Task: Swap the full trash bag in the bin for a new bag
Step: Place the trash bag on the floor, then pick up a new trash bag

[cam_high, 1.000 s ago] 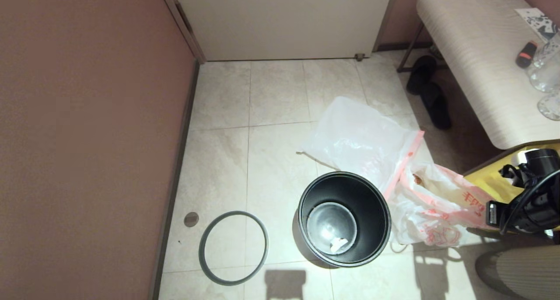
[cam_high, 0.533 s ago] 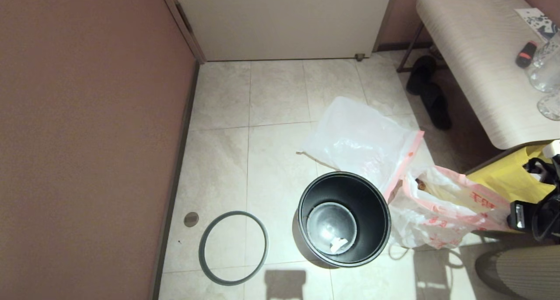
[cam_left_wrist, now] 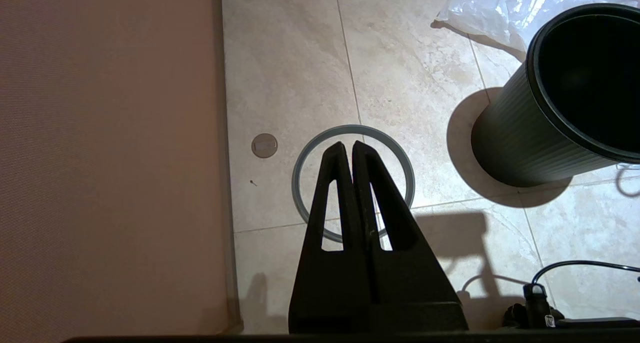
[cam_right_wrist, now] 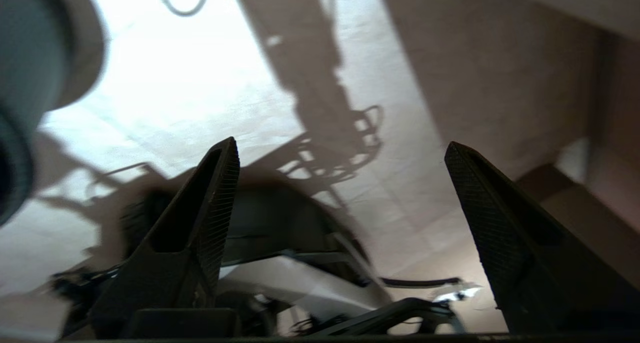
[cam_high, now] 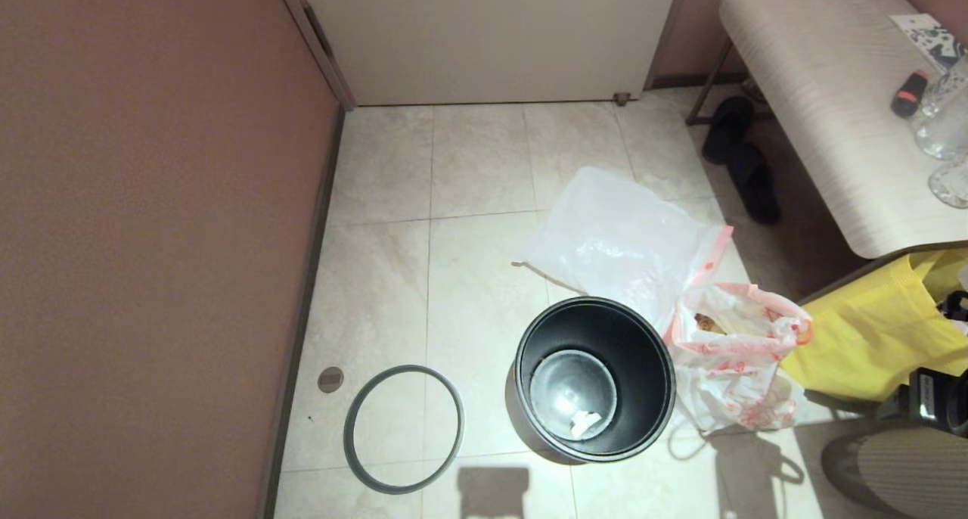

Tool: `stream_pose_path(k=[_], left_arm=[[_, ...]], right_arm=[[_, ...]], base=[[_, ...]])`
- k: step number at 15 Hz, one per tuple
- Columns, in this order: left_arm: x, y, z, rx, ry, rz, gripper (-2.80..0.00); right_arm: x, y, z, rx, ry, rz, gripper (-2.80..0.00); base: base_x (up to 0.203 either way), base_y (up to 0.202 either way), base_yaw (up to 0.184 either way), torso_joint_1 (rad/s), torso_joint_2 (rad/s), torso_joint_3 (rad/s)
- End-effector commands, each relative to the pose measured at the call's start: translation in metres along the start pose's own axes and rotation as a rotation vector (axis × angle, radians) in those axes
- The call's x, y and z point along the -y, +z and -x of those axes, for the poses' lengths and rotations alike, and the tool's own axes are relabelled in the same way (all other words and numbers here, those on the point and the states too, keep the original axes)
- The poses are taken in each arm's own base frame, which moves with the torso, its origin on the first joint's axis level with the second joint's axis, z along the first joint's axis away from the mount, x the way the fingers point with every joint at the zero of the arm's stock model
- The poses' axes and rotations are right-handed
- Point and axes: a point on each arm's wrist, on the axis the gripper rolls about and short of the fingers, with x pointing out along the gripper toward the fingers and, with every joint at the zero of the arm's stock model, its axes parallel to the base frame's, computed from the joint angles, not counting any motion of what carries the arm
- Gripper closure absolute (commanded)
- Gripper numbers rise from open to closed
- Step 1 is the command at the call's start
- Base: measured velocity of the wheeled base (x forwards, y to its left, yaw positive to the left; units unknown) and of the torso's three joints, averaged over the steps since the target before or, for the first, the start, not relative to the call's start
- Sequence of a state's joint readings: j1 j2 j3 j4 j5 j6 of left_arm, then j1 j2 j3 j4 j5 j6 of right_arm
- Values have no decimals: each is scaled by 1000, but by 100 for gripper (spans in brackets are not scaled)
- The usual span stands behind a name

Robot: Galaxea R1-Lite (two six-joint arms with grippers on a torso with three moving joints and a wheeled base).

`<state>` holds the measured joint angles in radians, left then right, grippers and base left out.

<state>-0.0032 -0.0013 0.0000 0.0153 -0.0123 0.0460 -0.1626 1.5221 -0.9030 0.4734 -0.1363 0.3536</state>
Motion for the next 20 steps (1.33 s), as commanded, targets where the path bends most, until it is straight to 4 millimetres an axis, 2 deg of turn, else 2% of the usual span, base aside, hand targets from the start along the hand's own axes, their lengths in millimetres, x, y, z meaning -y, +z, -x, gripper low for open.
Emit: stream_pose_path(k=[1,2,3,6,8,10,13,15,16,19,20], left_arm=[[0,0,0,-1,0,0,0],[0,0,0,-1,0,0,0],[0,0,0,-1,0,0,0],[0,0,0,-1,0,0,0],[0,0,0,-1,0,0,0],[0,0,0,-1,0,0,0],[0,0,0,-1,0,0,0],[0,0,0,-1,0,0,0],[0,0,0,-1,0,0,0],[0,0,0,-1,0,0,0],[0,0,0,-1,0,0,0]], right_arm=[[-1,-7,20,-13,211,-32,-280],[-2,-10,25,-10,238,-30,-280],[-4,-12,29,-5,252,-21,0],[-13,-19,48,49,318,38,0],[-24,-15,60,91,370,79,0],[-38,-5,73,145,429,113,0],[-75,34,67,197,484,142,0],[-106,66,47,221,491,147,0],[-122,85,28,228,475,147,0],[-164,139,-42,281,411,152,0],[-173,153,-74,300,387,159,0]], base=[[0,0,0,0,0,0],[0,0,0,0,0,0],[0,0,0,0,0,0],[0,0,0,0,0,0],[0,0,0,0,0,0],[0,0,0,0,0,0],[0,0,0,0,0,0],[0,0,0,0,0,0],[0,0,0,0,0,0],[0,0,0,0,0,0],[0,0,0,0,0,0]])
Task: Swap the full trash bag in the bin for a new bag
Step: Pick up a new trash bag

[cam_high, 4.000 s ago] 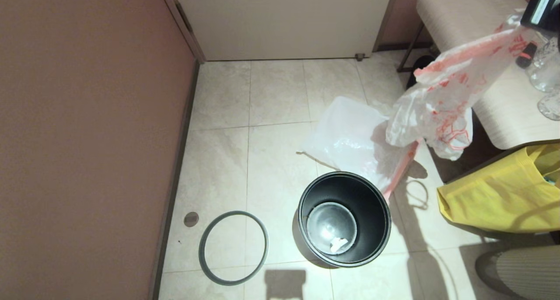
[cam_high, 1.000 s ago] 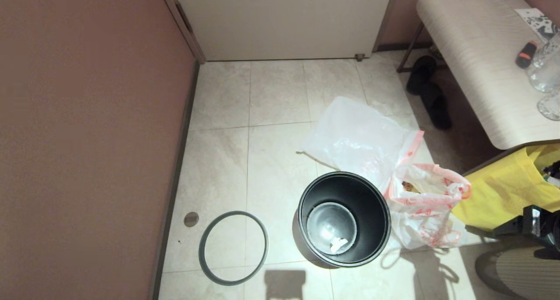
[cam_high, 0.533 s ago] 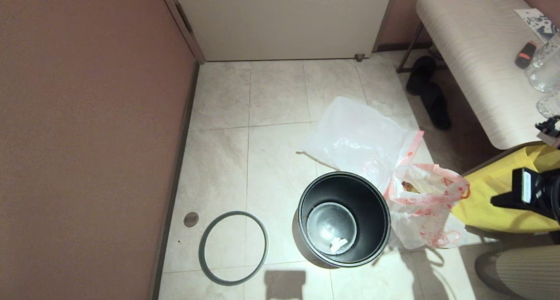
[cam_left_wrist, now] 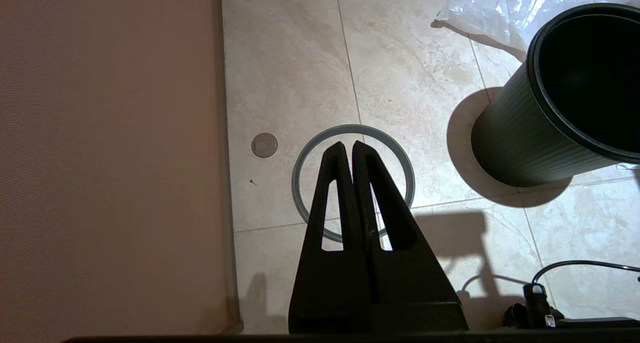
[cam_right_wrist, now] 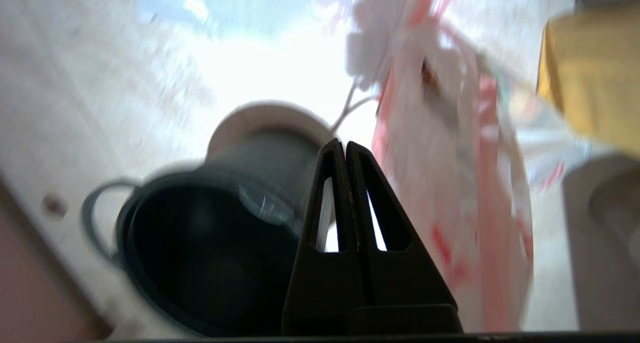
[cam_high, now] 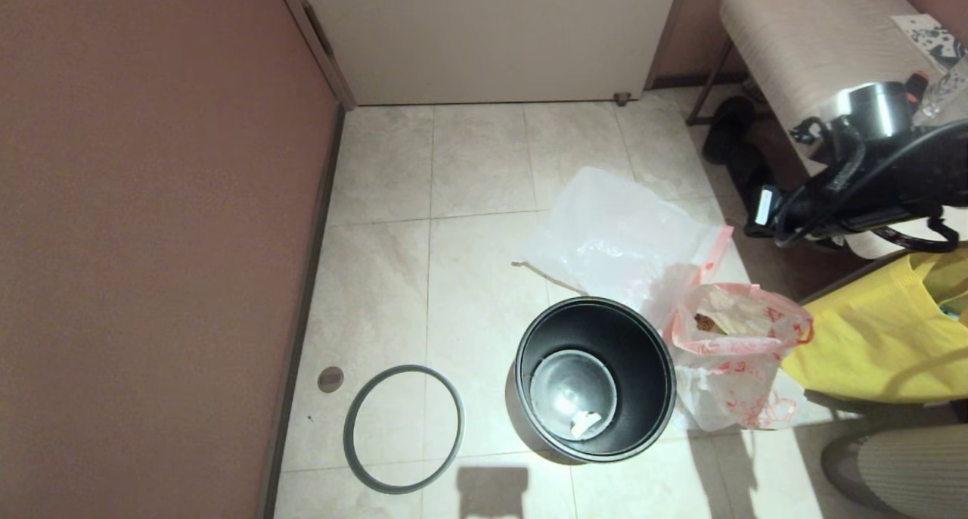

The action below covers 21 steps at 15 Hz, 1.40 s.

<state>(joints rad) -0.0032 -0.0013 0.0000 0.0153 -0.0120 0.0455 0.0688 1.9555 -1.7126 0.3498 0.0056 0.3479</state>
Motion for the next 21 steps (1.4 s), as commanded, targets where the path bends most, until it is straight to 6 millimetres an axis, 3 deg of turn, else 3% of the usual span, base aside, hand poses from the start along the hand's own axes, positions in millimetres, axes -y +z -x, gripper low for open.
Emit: stream_pose_path(k=[1,3,4,7,11,13,17,19,21], left_arm=[[0,0,0,-1,0,0,0],[0,0,0,-1,0,0,0],[0,0,0,-1,0,0,0],[0,0,0,-1,0,0,0],[0,0,0,-1,0,0,0],[0,0,0,-1,0,0,0],[0,0,0,-1,0,0,0],[0,0,0,-1,0,0,0],[0,0,0,-1,0,1,0]], right_arm=[[24,-22,-124,-60,-80,35,0],[49,-39,-186,43,-174,126,0],[65,-45,-208,103,-252,163,0],[120,-73,-244,86,-461,262,0],[149,-119,-252,-222,-482,305,0],[180,-141,-261,-330,-374,260,0],[219,-184,-242,-541,-242,225,0],[240,-183,-231,-565,-248,240,0],[253,-168,-210,-603,-287,221,0]], base=[[0,0,0,0,0,0],[0,0,0,0,0,0],[0,0,0,0,0,0],[0,0,0,0,0,0],[0,0,0,0,0,0],[0,0,0,0,0,0],[0,0,0,0,0,0],[0,0,0,0,0,0],[0,0,0,0,0,0]])
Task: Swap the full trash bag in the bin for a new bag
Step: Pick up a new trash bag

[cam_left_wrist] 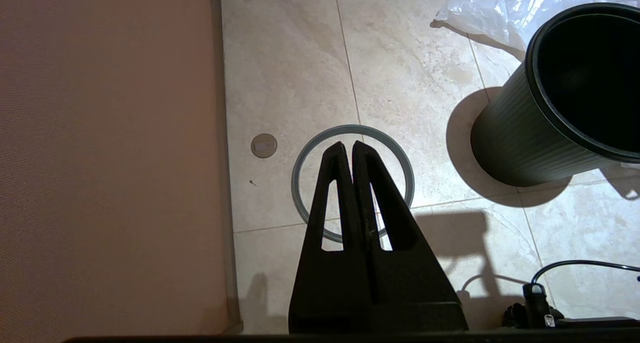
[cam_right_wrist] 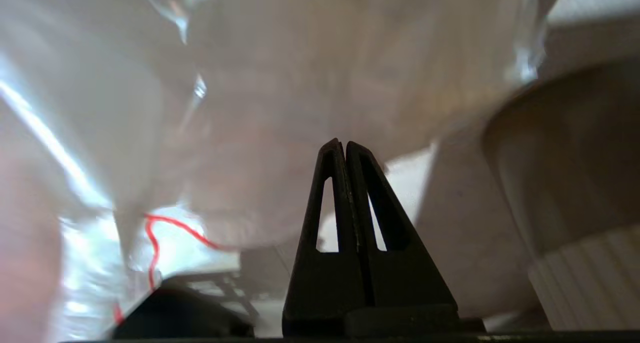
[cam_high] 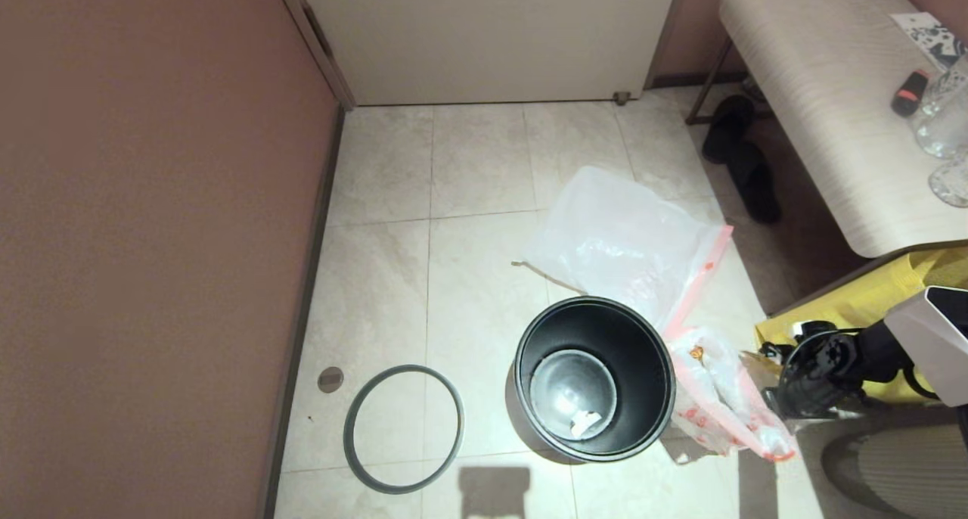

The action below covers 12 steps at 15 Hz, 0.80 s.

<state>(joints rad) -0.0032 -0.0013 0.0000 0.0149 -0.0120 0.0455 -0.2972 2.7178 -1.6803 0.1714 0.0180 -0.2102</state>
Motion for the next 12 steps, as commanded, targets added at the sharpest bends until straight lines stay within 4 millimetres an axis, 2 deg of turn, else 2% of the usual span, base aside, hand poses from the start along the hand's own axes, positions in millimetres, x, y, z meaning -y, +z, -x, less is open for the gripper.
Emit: stream_pose_path(k=[1,3,6,10,12], left_arm=[[0,0,0,-2,0,0,0],[0,0,0,-2,0,0,0],[0,0,0,-2,0,0,0],[0,0,0,-2,0,0,0],[0,0,0,-2,0,0,0]], right_arm=[[25,-2,28,-49,-39,-32,0],[39,5,52,-3,-37,-64,0],[38,28,88,204,180,-209,0],[12,58,86,435,303,-240,0],[-4,65,83,470,420,-208,0]], base=[[0,0,0,0,0,0],[0,0,0,0,0,0],[0,0,0,0,0,0],[0,0,0,0,0,0],[0,0,0,0,0,0]])
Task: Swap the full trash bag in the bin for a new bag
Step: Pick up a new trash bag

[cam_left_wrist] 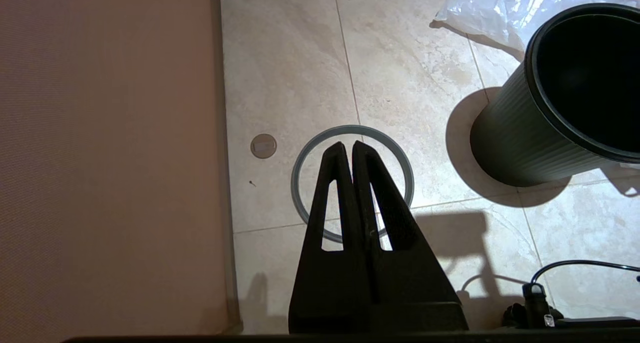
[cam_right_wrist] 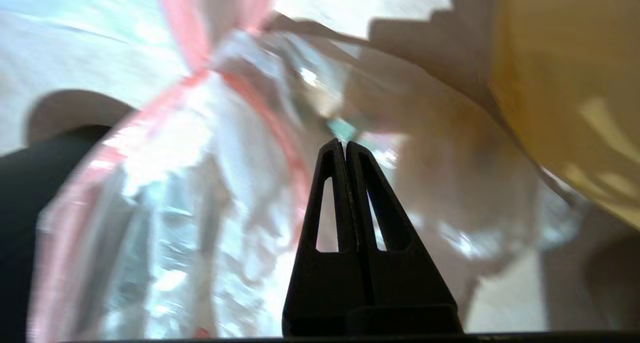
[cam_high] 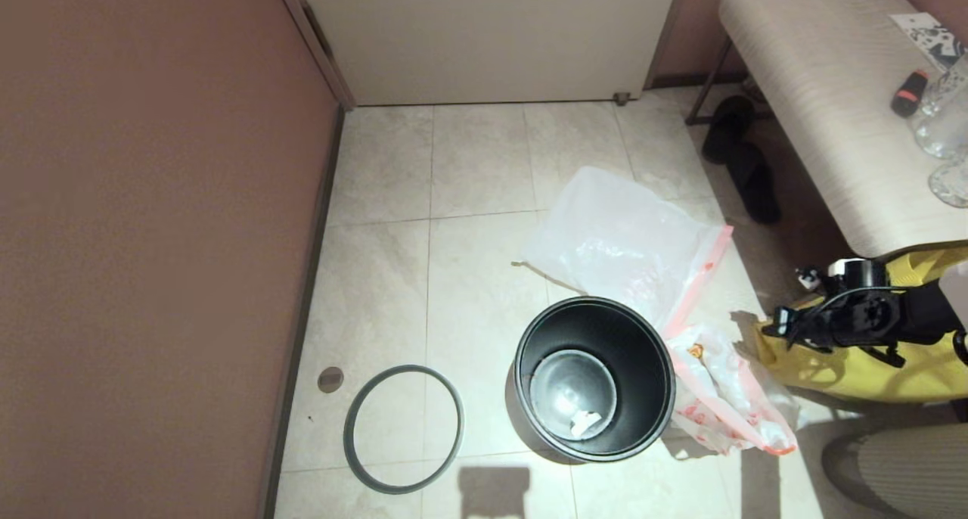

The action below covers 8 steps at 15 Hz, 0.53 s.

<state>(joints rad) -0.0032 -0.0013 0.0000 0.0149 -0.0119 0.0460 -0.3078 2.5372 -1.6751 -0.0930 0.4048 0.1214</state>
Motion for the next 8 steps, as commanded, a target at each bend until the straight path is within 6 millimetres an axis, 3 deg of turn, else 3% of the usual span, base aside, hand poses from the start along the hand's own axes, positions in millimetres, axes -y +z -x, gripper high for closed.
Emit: stream_pose_path(k=[1,2,3,5,8], left_arm=[[0,0,0,-2,0,0,0],[0,0,0,-2,0,0,0],[0,0,0,-2,0,0,0],[0,0,0,-2,0,0,0],[0,0,0,-2,0,0,0]], right_arm=[[-18,-2,-16,8,111,24,0],[-24,0,-25,27,132,32,0],[-30,7,-32,68,154,36,-280],[-43,23,-46,160,223,50,-280],[-51,21,-68,240,275,151,-280]], base=[[0,0,0,0,0,0],[0,0,0,0,0,0],[0,0,0,0,0,0],[0,0,0,0,0,0],[0,0,0,0,0,0]])
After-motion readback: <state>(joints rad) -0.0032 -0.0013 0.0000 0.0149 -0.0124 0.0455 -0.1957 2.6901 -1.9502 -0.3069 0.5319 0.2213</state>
